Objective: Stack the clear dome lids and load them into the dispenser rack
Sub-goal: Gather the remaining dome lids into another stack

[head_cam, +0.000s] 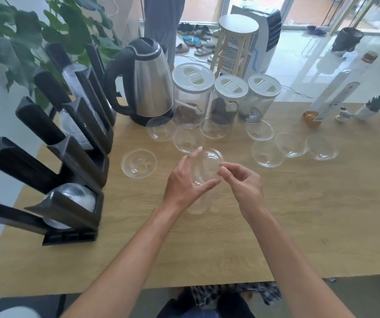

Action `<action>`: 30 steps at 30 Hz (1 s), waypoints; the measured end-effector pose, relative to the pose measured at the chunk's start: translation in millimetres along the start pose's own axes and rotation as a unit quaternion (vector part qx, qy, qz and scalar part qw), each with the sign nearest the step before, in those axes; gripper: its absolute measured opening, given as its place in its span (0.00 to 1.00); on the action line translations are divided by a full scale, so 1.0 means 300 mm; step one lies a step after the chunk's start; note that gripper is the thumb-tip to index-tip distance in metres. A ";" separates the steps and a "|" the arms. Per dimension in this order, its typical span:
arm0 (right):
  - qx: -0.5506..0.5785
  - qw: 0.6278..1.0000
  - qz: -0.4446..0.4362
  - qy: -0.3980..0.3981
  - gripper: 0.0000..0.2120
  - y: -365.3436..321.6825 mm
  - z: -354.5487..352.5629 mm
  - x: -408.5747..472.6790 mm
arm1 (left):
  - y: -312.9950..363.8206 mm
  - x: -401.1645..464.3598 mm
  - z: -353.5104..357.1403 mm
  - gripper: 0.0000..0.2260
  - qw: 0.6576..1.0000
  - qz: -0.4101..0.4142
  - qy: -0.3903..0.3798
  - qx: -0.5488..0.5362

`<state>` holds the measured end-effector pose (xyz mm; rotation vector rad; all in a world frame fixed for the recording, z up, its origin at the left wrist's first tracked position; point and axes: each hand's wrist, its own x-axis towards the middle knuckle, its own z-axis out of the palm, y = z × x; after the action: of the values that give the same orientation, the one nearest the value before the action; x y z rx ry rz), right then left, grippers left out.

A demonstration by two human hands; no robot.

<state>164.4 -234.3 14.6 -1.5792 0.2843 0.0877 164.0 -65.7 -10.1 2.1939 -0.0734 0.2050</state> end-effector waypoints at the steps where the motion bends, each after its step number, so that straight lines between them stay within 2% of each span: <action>1: 0.020 1.000 0.007 -0.002 0.07 0.001 -0.001 -0.004 | 0.004 -0.002 0.000 0.42 1.000 0.002 0.002 0.002; 6: 0.009 1.000 0.013 -0.013 0.08 0.017 -0.022 0.005 | 0.017 -0.005 -0.005 0.38 0.999 -0.008 0.029 0.030; 9: -0.142 0.988 -0.051 0.034 0.09 0.050 -0.065 0.041 | 0.008 -0.031 -0.022 0.38 0.998 -0.010 0.028 0.057; 12: -0.303 0.941 -0.121 0.095 0.16 0.086 -0.116 0.098 | -0.015 -0.077 -0.035 0.38 0.995 -0.026 0.005 0.093; 16: -0.453 0.870 -0.160 0.112 0.29 0.123 -0.163 0.166 | -0.043 -0.137 -0.038 0.37 0.990 -0.054 0.001 0.127; 18: -0.505 0.840 -0.165 0.108 0.32 0.140 -0.191 0.202 | -0.049 -0.165 -0.033 0.38 0.987 -0.067 0.005 0.146; 20: -0.521 0.833 -0.157 0.101 0.31 0.155 -0.221 0.233 | -0.058 -0.192 -0.014 0.38 0.984 -0.087 0.008 0.156; 23: -0.513 0.839 -0.155 0.094 0.23 0.176 -0.265 0.268 | -0.064 -0.216 0.038 0.39 0.983 -0.114 0.017 0.142; 30: -0.485 0.850 -0.191 0.076 0.08 0.184 -0.342 0.293 | -0.035 -0.145 0.168 0.41 0.985 -0.120 0.013 0.121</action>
<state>223.7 -347.4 -56.0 -2.6357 0.0178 -0.2500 128.7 -101.2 -55.1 2.4173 0.2408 0.1112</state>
